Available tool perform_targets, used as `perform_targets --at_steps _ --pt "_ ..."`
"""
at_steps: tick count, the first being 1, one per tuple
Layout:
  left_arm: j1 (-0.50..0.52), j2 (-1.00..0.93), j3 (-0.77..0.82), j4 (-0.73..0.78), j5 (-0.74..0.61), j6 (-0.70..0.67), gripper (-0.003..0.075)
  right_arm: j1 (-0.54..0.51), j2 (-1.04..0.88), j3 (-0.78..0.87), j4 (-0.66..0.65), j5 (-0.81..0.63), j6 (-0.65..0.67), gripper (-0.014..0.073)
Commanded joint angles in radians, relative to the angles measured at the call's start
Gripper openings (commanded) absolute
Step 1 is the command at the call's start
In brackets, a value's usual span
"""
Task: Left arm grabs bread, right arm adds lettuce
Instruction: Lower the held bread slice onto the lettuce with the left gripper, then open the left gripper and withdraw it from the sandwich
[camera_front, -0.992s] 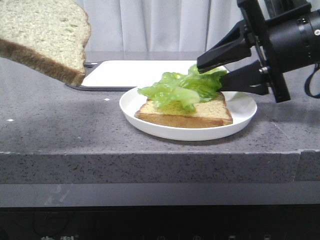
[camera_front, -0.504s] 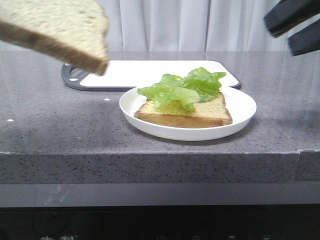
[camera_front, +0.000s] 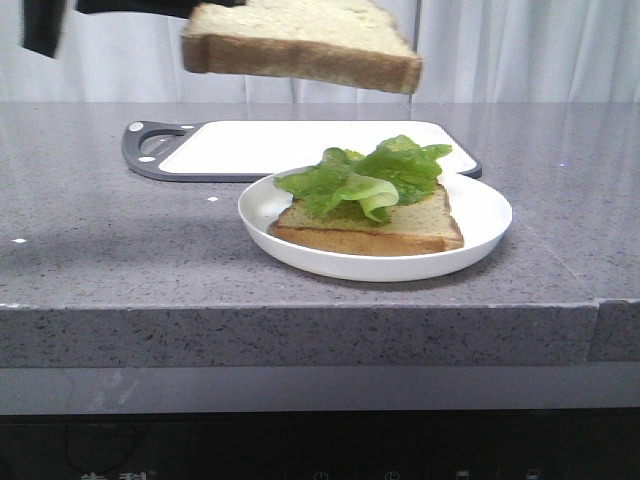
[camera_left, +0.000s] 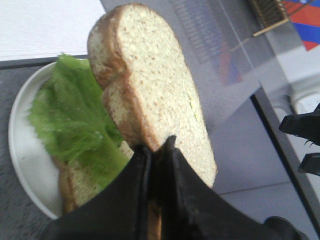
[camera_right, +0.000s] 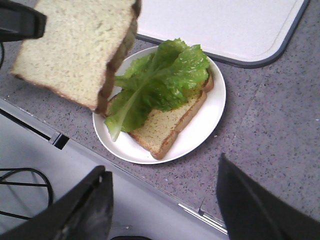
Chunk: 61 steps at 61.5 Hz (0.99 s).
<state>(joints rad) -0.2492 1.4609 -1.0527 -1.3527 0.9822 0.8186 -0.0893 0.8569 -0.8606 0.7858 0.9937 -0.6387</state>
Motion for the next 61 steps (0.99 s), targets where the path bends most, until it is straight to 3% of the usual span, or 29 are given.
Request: perform_targets --at_steps 1,21,41,46,56,61 --pt "-0.013 0.031 -0.074 -0.104 0.062 0.026 -0.0020 0.006 -0.008 -0.029 0.032 -0.025 0.000 0.0467" --pt "-0.051 0.200 -0.141 -0.106 0.079 0.026 -0.0020 0.006 -0.003 -0.017 0.032 -0.032 -0.001 0.0467" --pt "-0.061 0.252 -0.141 -0.102 0.108 0.026 -0.0013 0.006 -0.003 0.032 0.030 -0.048 -0.001 0.0467" --pt "-0.061 0.252 -0.143 -0.100 0.104 0.026 0.0062 0.006 -0.003 0.032 0.030 -0.047 -0.001 0.0467" --pt "-0.058 0.252 -0.143 -0.092 0.104 0.024 0.0326 0.006 -0.003 0.032 0.030 -0.041 -0.001 0.0467" --pt "-0.056 0.245 -0.147 -0.076 0.101 0.024 0.0364 0.006 -0.003 0.032 0.030 -0.034 -0.001 0.0467"
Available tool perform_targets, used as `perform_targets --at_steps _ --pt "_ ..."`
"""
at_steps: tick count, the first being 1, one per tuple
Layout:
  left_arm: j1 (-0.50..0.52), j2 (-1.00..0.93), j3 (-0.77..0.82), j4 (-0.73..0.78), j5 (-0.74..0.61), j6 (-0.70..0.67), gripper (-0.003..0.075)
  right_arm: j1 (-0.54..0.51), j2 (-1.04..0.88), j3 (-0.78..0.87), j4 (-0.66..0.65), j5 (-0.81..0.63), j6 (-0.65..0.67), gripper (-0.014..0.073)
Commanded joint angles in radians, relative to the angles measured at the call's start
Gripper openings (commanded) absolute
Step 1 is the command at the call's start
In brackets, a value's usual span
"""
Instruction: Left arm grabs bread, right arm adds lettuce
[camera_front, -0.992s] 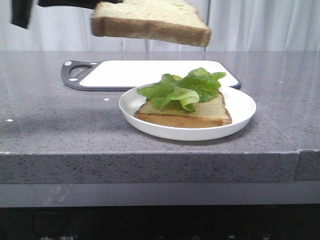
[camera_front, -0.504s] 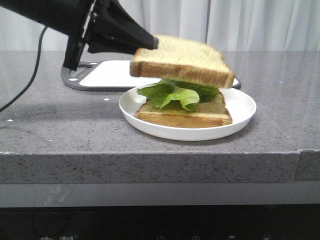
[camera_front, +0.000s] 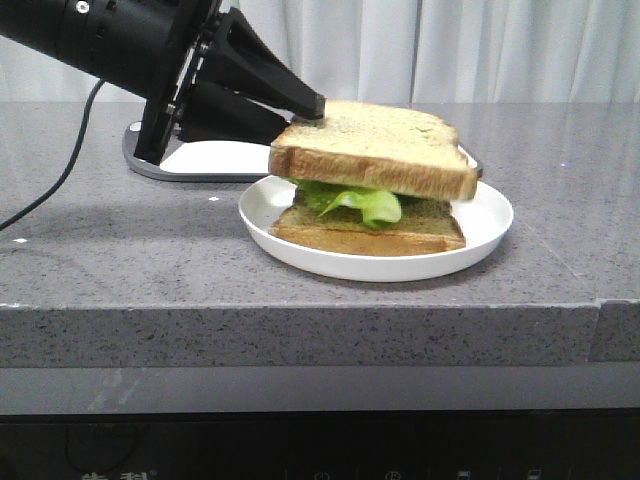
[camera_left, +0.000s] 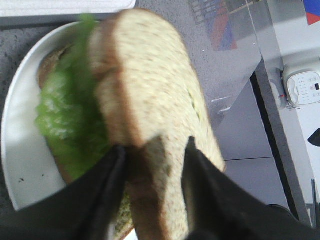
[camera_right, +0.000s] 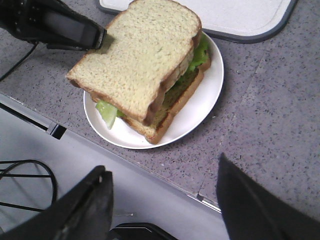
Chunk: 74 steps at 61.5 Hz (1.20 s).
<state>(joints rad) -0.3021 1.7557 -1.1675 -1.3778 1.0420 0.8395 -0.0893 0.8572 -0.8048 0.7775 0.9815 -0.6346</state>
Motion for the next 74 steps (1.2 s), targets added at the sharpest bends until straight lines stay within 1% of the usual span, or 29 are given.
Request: perform_targets --at_steps 1,6,12,20,23,27,34,40,46,51,56,67,74 --pt "-0.003 -0.055 -0.034 -0.045 0.041 0.004 0.0365 0.006 -0.004 -0.024 0.037 -0.022 -0.005 0.0467" --pt "-0.001 -0.079 -0.051 0.004 0.041 -0.013 0.0365 0.006 -0.004 -0.028 0.018 -0.006 0.001 0.0467" --pt "0.008 -0.133 -0.077 0.149 0.034 -0.099 0.0365 0.006 -0.004 -0.038 -0.043 0.016 0.047 0.0467" --pt "0.017 -0.221 -0.111 0.421 0.005 -0.254 0.0365 0.006 -0.004 -0.102 -0.139 0.105 0.131 0.0467" --pt "0.017 -0.268 -0.120 0.525 -0.011 -0.332 0.0365 0.006 -0.004 -0.132 -0.173 0.136 0.165 0.0467" --pt "0.017 -0.339 -0.122 0.671 -0.032 -0.435 0.0365 0.006 -0.004 -0.176 -0.255 0.176 0.239 0.0467" --pt "0.017 -0.445 -0.122 0.929 -0.034 -0.605 0.0365 0.008 -0.006 -0.215 -0.379 0.185 0.362 0.0467" --pt "0.017 -0.546 -0.113 1.126 -0.032 -0.759 0.0365 0.030 -0.007 -0.219 -0.470 0.169 0.439 0.0467" --pt "0.017 -0.636 -0.083 1.266 -0.038 -0.867 0.0365 0.084 -0.007 -0.219 -0.552 0.163 0.486 0.0467" --pt "0.017 -0.709 -0.033 1.347 -0.058 -0.924 0.0365 0.146 -0.009 -0.219 -0.604 0.144 0.510 0.0467" --pt "0.017 -0.783 0.027 1.410 -0.095 -0.968 0.0365 0.186 -0.018 -0.218 -0.611 0.110 0.521 0.0467" --pt "0.017 -0.930 0.166 1.500 -0.171 -1.048 0.0365 0.190 -0.073 -0.174 -0.609 -0.008 0.531 0.0467" --pt "0.017 -1.011 0.240 1.511 -0.217 -1.051 0.0365 0.190 -0.118 -0.123 -0.609 -0.097 0.532 0.0467"
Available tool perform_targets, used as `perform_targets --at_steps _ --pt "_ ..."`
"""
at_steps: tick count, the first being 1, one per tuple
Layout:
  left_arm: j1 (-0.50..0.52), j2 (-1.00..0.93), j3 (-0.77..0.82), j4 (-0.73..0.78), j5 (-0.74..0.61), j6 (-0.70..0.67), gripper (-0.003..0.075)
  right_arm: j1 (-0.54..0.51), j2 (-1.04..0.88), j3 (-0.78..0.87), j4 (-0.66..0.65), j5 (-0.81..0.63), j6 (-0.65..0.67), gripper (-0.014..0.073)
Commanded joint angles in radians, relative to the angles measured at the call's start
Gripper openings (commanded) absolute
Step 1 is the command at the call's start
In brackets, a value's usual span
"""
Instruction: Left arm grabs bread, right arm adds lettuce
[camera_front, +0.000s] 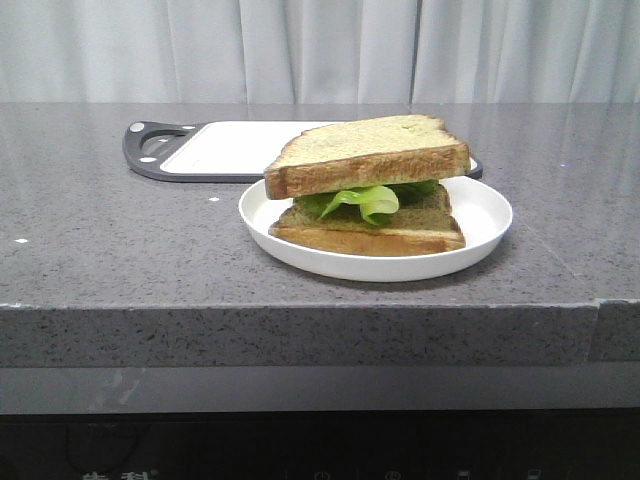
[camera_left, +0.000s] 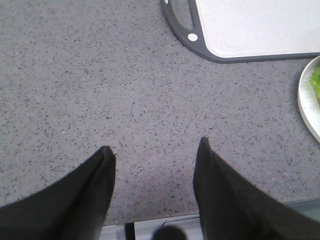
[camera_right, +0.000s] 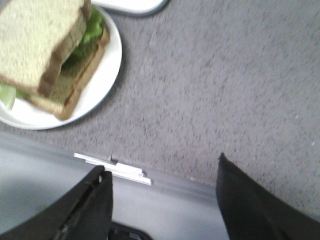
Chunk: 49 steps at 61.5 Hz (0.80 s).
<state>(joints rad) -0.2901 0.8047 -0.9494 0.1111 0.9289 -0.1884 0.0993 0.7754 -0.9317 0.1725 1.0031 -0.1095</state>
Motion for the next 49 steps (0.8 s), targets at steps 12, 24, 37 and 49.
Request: perform_targets --at_steps 12,24,37,49 --pt "0.005 -0.140 0.096 0.018 -0.167 -0.023 0.0327 0.002 -0.085 0.048 -0.004 -0.182 0.007 0.0465" --pt "0.005 -0.144 0.103 0.014 -0.184 -0.023 0.0094 0.002 -0.090 0.050 -0.004 -0.178 0.007 0.0259" --pt "0.005 -0.144 0.103 0.014 -0.213 -0.023 -0.0020 0.002 -0.090 0.049 -0.004 -0.172 0.007 -0.0044" --pt "0.005 -0.144 0.103 0.014 -0.213 -0.023 -0.0020 0.002 -0.090 0.049 -0.003 -0.162 0.008 -0.0067"
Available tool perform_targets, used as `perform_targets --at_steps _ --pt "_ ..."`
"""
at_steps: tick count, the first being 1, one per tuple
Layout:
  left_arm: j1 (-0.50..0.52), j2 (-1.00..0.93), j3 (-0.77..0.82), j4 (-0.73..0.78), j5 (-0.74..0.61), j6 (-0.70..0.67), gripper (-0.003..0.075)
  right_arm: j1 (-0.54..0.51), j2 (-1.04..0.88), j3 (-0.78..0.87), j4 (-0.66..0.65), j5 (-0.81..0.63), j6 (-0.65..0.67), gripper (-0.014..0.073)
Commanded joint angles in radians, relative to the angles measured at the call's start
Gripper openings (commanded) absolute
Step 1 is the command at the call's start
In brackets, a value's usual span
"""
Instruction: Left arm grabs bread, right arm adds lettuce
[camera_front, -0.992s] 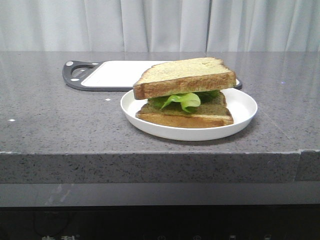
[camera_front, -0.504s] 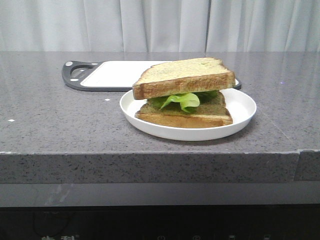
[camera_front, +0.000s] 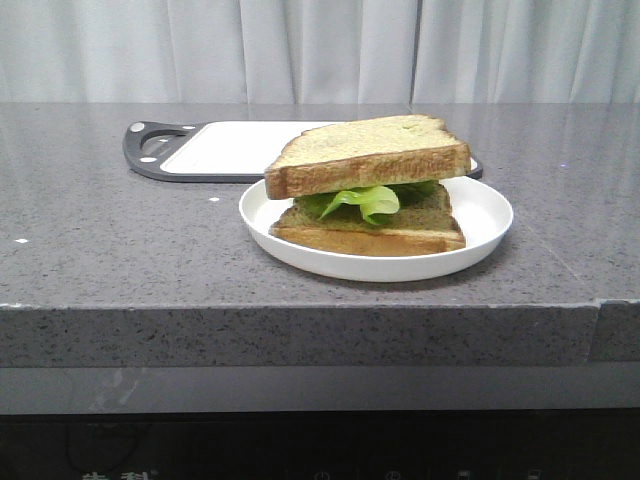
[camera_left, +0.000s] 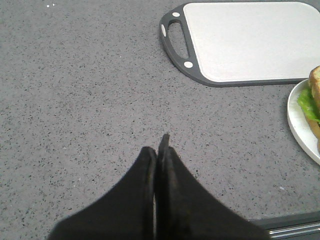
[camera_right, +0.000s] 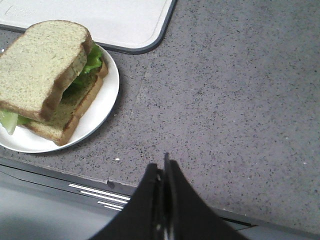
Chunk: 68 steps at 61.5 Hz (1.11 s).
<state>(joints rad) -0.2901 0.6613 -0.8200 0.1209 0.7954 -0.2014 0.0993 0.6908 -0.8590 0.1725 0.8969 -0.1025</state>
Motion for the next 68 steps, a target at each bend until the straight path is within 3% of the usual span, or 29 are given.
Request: perform_targets --at_steps 1,22,29,49,68 --pt "0.005 -0.001 -0.026 0.005 -0.079 -0.010 -0.0020 0.002 -0.005 -0.024 -0.003 -0.056 0.001 -0.0067" --pt "0.005 -0.007 -0.017 0.005 -0.082 -0.010 -0.0020 0.002 -0.005 -0.024 -0.003 -0.056 0.001 -0.0067" --pt "0.049 -0.052 0.034 0.011 -0.127 -0.010 -0.0020 0.002 -0.005 -0.024 -0.003 -0.057 0.001 -0.0067" --pt "0.249 -0.414 0.488 -0.186 -0.452 -0.010 -0.0020 0.002 -0.005 -0.024 -0.003 -0.057 0.001 -0.0067" --pt "0.278 -0.643 0.763 -0.220 -0.685 -0.010 -0.0020 0.002 -0.005 -0.024 -0.003 -0.057 0.001 -0.0067"
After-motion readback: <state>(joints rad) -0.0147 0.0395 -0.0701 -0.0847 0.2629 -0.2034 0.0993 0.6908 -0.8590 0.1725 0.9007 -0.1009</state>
